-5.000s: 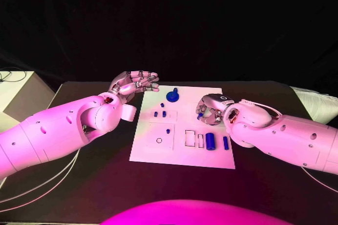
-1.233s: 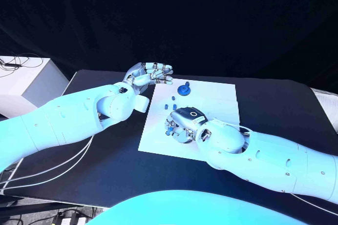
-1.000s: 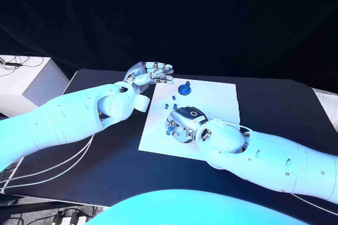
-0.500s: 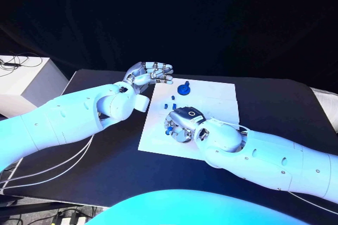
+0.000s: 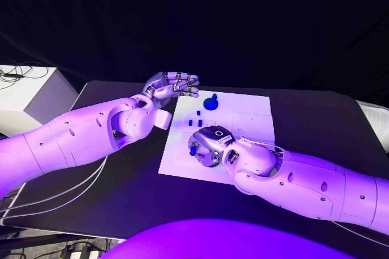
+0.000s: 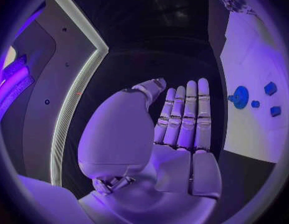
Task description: Assemble the parts on the task board
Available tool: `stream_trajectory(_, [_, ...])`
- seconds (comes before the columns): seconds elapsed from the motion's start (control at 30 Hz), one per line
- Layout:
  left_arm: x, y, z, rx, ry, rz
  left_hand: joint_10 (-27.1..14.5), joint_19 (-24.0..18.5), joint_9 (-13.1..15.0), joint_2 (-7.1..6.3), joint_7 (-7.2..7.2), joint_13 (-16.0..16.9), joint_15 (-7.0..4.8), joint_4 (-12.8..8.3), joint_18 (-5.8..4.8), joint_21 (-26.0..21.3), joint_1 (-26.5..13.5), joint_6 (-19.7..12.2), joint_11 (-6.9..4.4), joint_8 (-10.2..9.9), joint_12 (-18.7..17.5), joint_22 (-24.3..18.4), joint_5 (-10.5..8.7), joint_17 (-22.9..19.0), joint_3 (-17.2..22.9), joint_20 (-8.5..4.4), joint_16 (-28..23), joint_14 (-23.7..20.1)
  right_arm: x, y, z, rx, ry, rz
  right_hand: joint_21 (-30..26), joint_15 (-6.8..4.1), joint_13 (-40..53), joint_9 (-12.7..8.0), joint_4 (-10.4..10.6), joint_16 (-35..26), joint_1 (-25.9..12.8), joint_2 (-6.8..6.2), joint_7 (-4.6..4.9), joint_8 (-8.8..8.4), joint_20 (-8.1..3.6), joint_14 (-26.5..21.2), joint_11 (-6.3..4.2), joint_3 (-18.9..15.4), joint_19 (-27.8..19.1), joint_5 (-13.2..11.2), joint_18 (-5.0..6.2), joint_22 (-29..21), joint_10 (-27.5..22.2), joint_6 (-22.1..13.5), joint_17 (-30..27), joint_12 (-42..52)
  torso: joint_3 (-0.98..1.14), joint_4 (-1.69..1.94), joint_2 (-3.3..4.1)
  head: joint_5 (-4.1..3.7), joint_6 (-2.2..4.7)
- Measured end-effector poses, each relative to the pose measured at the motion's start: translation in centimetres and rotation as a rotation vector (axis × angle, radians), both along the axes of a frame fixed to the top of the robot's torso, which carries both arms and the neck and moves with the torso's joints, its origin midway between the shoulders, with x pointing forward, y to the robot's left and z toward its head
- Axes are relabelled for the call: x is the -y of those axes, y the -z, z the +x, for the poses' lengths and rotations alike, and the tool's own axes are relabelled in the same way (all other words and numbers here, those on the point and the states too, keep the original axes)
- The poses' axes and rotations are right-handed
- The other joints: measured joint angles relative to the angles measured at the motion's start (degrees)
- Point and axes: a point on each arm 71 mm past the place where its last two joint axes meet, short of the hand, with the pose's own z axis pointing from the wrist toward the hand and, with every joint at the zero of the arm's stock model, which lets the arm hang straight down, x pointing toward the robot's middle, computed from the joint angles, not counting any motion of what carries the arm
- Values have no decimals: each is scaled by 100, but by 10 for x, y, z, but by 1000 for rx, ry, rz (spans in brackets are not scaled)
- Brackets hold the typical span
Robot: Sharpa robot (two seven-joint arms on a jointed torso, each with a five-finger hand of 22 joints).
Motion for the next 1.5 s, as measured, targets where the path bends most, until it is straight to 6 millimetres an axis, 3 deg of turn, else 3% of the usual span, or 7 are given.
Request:
stream_trajectory(0.37, [0,1,0,-5,9,1,0,0,-7,0,0,0,0,1,0,0,0,0,0,0,-1,-7,0,5,-33,0,-23,0,4,2,-1,-7,7,7,-447,41,-28,-5,-38,-91,55,-55,-10,-21,108,0,54,-91,-109,0,1,-1,-388,-152,-204,1,4,-2,3,-20,7])
stream_trajectory(0.47, [0,1,0,-6,11,1,-21,0,-7,0,0,0,0,1,0,0,0,0,21,0,-3,-13,0,11,-33,0,-23,0,4,2,-1,-4,12,16,-778,109,-52,-25,-93,-183,92,-92,-42,-89,140,-72,87,-164,-232,0,131,-1,-623,-288,-372,59,4,-2,3,-25,8])
stream_trajectory(0.67, [0,1,0,-7,17,2,-42,0,-14,0,0,0,0,1,0,0,0,0,0,0,-4,-13,0,11,-33,0,-23,0,6,0,0,8,27,50,-1580,231,-128,-106,-76,-365,435,103,-99,-300,255,-397,221,-982,-505,54,227,-233,-1517,-726,-949,333,2,-3,3,-35,25])
stream_trajectory(1.1, [1,1,0,-4,28,4,-41,0,-14,0,0,0,0,1,0,-23,0,0,0,0,-5,-18,0,16,-32,0,-44,0,16,-2,2,22,65,104,-1774,317,-177,-392,1163,-286,1561,56,-236,-355,306,-482,336,-2280,-512,111,227,-340,-2441,-1459,-1255,959,-3,8,1,-63,56])
stream_trajectory(1.2, [1,2,-1,-6,30,4,-41,0,-14,0,0,0,0,1,0,-23,0,0,0,0,-5,-18,0,16,-32,0,-44,0,28,-4,3,15,80,120,-1776,316,-176,-362,1387,-264,1663,62,-195,-338,306,-483,332,-2315,-511,111,226,-345,-2437,-1350,-1286,1077,-2,10,-4,-81,80])
stream_trajectory(1.33, [0,6,-4,-12,31,5,-41,0,-13,0,0,0,0,1,0,-23,0,0,0,0,-5,-18,0,16,-32,0,-44,0,57,-12,11,-17,131,170,-1722,167,-178,-315,1433,-308,1816,142,151,-129,229,-478,174,-1812,-434,143,226,-328,-1697,-796,-1417,1380,-3,3,-16,-116,149])
stream_trajectory(1.5, [-2,11,-6,-18,27,8,-41,0,-18,0,0,0,0,1,0,-23,0,0,0,0,-5,-21,0,23,-32,0,-44,0,103,-34,27,-83,234,270,-69,-17,-212,-351,1501,72,1388,-7,54,85,46,-45,66,-978,-23,115,71,-4,-220,-125,-531,1371,1,-29,-50,-221,211])
